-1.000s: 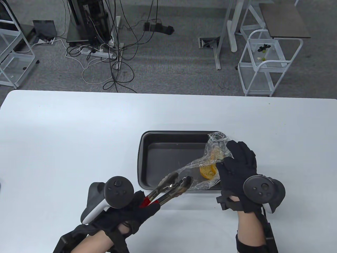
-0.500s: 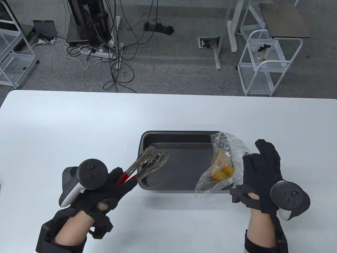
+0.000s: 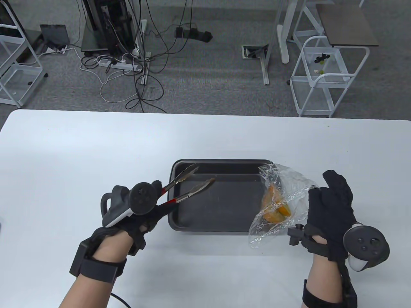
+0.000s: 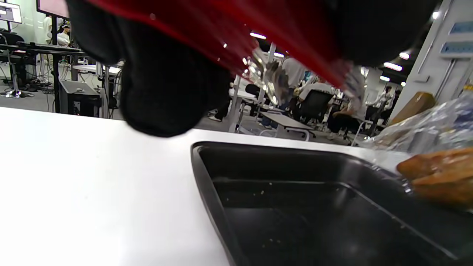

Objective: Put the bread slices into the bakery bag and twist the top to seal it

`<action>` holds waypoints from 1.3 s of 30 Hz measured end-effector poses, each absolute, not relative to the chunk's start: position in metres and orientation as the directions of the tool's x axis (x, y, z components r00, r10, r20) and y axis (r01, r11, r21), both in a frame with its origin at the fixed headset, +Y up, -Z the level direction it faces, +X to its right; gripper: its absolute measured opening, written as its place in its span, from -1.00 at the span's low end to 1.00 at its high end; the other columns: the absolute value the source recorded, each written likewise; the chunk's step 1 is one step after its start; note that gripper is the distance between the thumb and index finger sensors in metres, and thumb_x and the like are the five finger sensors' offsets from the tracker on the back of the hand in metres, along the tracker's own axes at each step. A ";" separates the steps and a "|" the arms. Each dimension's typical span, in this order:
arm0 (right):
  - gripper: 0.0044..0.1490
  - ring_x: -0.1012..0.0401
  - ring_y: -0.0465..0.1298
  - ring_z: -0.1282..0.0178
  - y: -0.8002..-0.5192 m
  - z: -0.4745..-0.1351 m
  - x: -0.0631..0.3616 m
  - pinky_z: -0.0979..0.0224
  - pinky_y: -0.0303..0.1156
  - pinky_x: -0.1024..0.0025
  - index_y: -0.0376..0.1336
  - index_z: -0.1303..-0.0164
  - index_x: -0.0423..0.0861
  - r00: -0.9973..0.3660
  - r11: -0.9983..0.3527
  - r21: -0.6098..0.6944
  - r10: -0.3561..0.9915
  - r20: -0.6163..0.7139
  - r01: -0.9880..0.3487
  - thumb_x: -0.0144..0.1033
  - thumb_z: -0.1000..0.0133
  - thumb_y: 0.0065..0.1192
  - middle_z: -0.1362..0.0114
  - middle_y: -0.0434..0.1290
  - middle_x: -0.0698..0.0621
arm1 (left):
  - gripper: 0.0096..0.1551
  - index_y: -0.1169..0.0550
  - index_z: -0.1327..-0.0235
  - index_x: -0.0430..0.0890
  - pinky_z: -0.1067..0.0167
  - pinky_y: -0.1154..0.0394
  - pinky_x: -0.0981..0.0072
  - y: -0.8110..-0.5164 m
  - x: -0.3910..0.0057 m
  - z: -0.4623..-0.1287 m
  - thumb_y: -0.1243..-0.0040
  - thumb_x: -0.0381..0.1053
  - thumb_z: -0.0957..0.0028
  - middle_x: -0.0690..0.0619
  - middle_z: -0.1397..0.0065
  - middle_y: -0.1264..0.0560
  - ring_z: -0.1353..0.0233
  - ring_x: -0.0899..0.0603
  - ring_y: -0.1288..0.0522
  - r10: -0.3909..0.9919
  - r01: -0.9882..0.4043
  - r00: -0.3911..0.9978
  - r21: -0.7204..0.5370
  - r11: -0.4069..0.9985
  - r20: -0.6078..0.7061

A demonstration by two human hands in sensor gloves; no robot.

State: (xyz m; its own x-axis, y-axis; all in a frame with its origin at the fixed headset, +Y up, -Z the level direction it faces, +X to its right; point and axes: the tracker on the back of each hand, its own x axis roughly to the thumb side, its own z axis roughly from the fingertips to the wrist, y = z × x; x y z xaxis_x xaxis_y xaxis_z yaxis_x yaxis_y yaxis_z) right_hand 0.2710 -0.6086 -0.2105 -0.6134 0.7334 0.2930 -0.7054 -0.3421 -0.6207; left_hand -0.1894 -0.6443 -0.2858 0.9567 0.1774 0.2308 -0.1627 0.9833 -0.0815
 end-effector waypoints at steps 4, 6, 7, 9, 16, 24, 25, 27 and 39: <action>-0.47 -0.46 0.22 -0.48 -0.604 -0.205 0.279 -0.45 -0.03 -0.51 0.52 0.39 -0.50 -0.605 -0.304 -0.653 0.738 0.298 -0.693 -0.23 -0.08 0.36 -0.49 0.38 -0.43 | 0.07 -0.48 -0.42 -0.17 -0.41 -0.48 -0.13 -0.661 -0.177 -0.305 -0.32 0.54 0.17 -0.17 -0.19 -0.69 0.02 -0.17 -0.75 0.079 -0.061 0.960 -0.075 0.995 0.270; -0.47 -0.45 0.22 -0.49 -0.602 -0.204 0.284 -0.45 -0.02 -0.51 0.52 0.39 -0.50 -0.609 -0.298 -0.668 0.737 0.294 -0.682 -0.22 -0.07 0.36 -0.49 0.38 -0.43 | 0.07 -0.48 -0.42 -0.15 -0.43 -0.46 -0.13 -0.669 -0.172 -0.313 -0.34 0.53 0.19 -0.16 -0.20 -0.68 0.00 -0.16 -0.75 0.043 -0.022 0.957 -0.076 0.997 0.286; -0.47 -0.45 0.23 -0.49 -0.604 -0.205 0.288 -0.45 -0.02 -0.50 0.52 0.39 -0.50 -0.612 -0.294 -0.679 0.736 0.289 -0.673 -0.22 -0.07 0.36 -0.49 0.38 -0.42 | 0.07 -0.49 -0.42 -0.15 -0.44 -0.46 -0.13 -0.674 -0.170 -0.318 -0.34 0.53 0.20 -0.15 -0.20 -0.68 0.00 -0.16 -0.75 0.025 -0.002 0.956 -0.080 0.997 0.291; -0.47 -0.46 0.23 -0.47 -0.608 -0.208 0.296 -0.44 -0.01 -0.50 0.52 0.41 -0.50 -0.598 -0.280 -0.688 0.753 0.276 -0.670 -0.23 -0.07 0.36 -0.48 0.39 -0.43 | 0.07 -0.48 -0.42 -0.14 -0.45 -0.45 -0.14 -0.682 -0.166 -0.325 -0.36 0.52 0.21 -0.15 -0.21 -0.67 -0.02 -0.16 -0.74 0.007 0.023 0.952 -0.094 0.995 0.307; -0.47 -0.46 0.23 -0.47 -0.614 -0.207 0.309 -0.44 -0.01 -0.50 0.52 0.41 -0.51 -0.595 -0.280 -0.715 0.770 0.231 -0.640 -0.23 -0.07 0.37 -0.48 0.39 -0.43 | 0.08 -0.48 -0.42 -0.13 -0.49 -0.42 -0.14 -0.709 -0.159 -0.339 -0.39 0.51 0.24 -0.09 -0.25 -0.64 -0.07 -0.12 -0.72 -0.005 0.053 0.941 -0.134 0.990 0.338; -0.47 -0.45 0.27 -0.45 -0.615 -0.205 0.316 -0.43 0.02 -0.49 0.53 0.43 -0.50 -0.593 -0.253 -0.750 0.774 0.223 -0.611 -0.22 -0.05 0.38 -0.45 0.42 -0.42 | 0.06 -0.50 -0.42 -0.10 -0.53 -0.39 -0.14 -0.722 -0.158 -0.353 -0.45 0.48 0.27 0.05 -0.33 -0.55 -0.14 -0.08 -0.69 -0.007 0.078 0.936 -0.188 0.979 0.352; -0.47 -0.45 0.27 -0.45 -0.615 -0.205 0.316 -0.43 0.02 -0.49 0.53 0.43 -0.50 -0.594 -0.253 -0.750 0.773 0.222 -0.610 -0.22 -0.05 0.38 -0.45 0.42 -0.42 | 0.06 -0.50 -0.42 -0.09 -0.53 -0.39 -0.14 -0.722 -0.159 -0.354 -0.46 0.48 0.28 0.05 -0.34 -0.55 -0.15 -0.08 -0.69 -0.013 0.086 0.936 -0.194 0.977 0.352; -0.47 -0.45 0.27 -0.45 -0.614 -0.205 0.314 -0.43 0.02 -0.49 0.53 0.43 -0.50 -0.598 -0.258 -0.748 0.770 0.223 -0.612 -0.22 -0.05 0.38 -0.45 0.42 -0.42 | 0.05 -0.51 -0.43 -0.08 -0.55 -0.37 -0.16 -0.724 -0.159 -0.357 -0.47 0.46 0.28 0.05 -0.37 -0.52 -0.18 -0.10 -0.68 -0.029 0.113 0.938 -0.226 0.967 0.344; -0.47 -0.45 0.27 -0.45 -0.608 -0.207 0.296 -0.43 0.02 -0.49 0.53 0.44 -0.50 -0.635 -0.301 -0.726 0.736 0.236 -0.619 -0.22 -0.05 0.38 -0.45 0.42 -0.42 | 0.01 -0.40 -0.58 0.12 -0.67 -0.08 -0.31 -0.725 -0.150 -0.365 -0.41 0.42 0.19 -0.07 -0.66 -0.24 -0.61 -0.19 -0.36 -0.078 0.181 0.952 -0.340 0.923 0.295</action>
